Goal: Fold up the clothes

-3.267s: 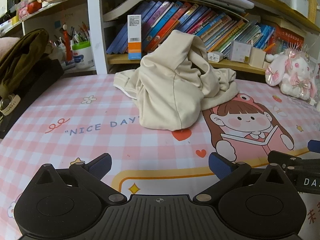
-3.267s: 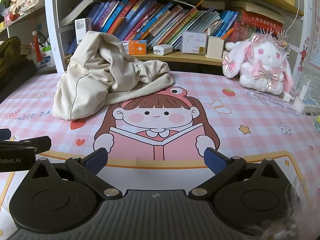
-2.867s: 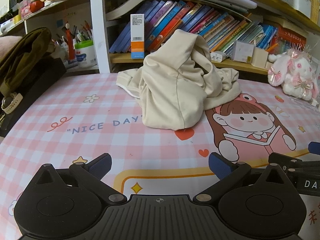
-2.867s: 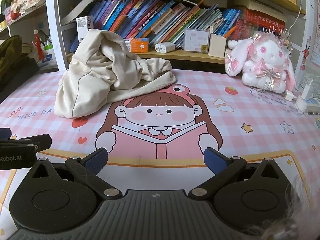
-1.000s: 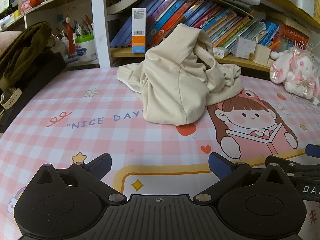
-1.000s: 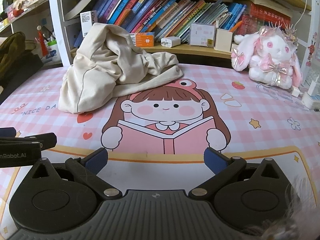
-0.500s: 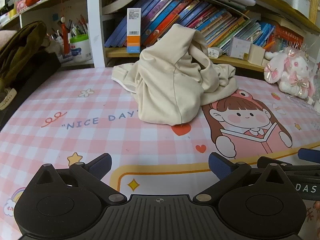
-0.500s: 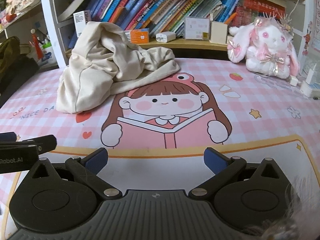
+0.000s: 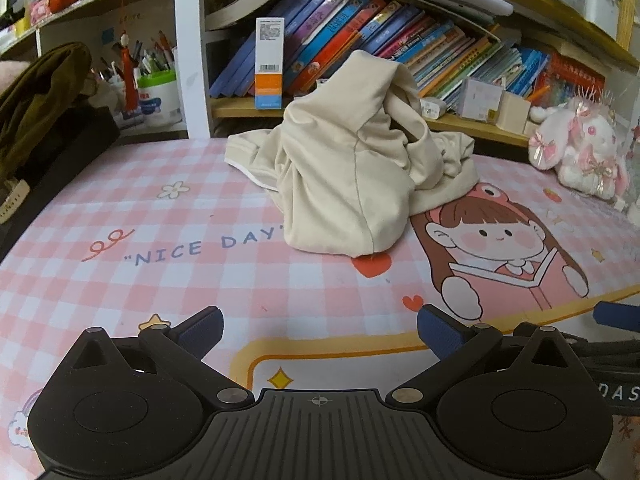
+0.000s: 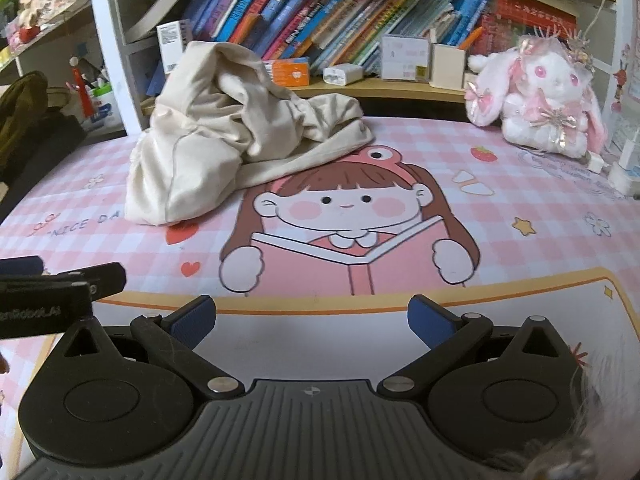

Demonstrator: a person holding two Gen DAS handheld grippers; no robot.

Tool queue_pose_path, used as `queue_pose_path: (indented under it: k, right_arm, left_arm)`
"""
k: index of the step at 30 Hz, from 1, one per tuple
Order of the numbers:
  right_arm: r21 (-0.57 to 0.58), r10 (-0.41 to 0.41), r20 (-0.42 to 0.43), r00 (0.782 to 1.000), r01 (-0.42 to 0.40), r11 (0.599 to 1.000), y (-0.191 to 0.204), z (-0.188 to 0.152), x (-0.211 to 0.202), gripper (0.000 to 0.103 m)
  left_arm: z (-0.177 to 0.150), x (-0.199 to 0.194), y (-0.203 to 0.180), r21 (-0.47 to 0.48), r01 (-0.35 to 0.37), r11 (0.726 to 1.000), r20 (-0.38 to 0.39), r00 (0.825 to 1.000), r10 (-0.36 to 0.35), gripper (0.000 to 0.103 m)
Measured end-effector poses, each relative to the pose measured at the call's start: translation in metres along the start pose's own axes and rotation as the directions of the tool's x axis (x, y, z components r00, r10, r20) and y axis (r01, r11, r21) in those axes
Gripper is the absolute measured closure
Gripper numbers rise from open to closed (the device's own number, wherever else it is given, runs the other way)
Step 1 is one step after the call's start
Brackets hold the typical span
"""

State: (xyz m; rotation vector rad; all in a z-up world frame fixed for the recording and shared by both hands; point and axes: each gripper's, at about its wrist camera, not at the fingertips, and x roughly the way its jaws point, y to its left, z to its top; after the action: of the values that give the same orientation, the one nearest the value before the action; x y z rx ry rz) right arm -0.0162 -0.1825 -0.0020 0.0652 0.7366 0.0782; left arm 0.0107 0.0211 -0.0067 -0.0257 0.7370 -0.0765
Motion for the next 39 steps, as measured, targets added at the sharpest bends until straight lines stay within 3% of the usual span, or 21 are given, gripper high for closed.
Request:
queue_pose_path:
  k: [10, 15, 22, 29, 34, 39]
  right_arm:
    - [0.007, -0.110, -0.007, 0.994, 0.110, 0.994, 0.006, 0.007, -0.002, 0.000]
    - [-0.048, -0.236, -0.056, 0.970, 0.234, 0.971, 0.015, 0.012, 0.004, 0.000]
    - [0.052, -0.062, 0.032, 0.998, 0.061, 0.997, 0.010, 0.011, -0.005, 0.000]
    - [0.049, -0.066, 0.053, 0.996, 0.064, 0.997, 0.017, 0.015, 0.000, 0.000]
    - [0.015, -0.134, 0.060, 0.989, 0.133, 0.991, 0.020, 0.021, 0.003, 0.000]
    - [0.016, -0.177, 0.052, 0.983, 0.176, 0.984, 0.017, 0.034, 0.008, 0.000]
  left_arm:
    - [0.009, 0.007, 0.013, 0.012, 0.044, 0.999, -0.025, 0.999, -0.043, 0.000]
    - [0.013, 0.010, 0.014, 0.053, 0.055, 0.997, -0.022, 0.998, -0.054, 0.000]
    - [0.015, 0.015, 0.019, 0.092, 0.053, 0.994, 0.005, 0.999, -0.054, 0.000]
    - [0.023, 0.017, 0.026, 0.083, 0.063, 0.995, 0.032, 0.997, -0.066, 0.000]
    - [0.033, 0.025, 0.029, 0.069, 0.100, 0.993, 0.018, 0.995, -0.102, 0.000]
    - [0.044, 0.041, 0.023, 0.105, 0.082, 0.991, 0.018, 0.996, -0.084, 0.000]
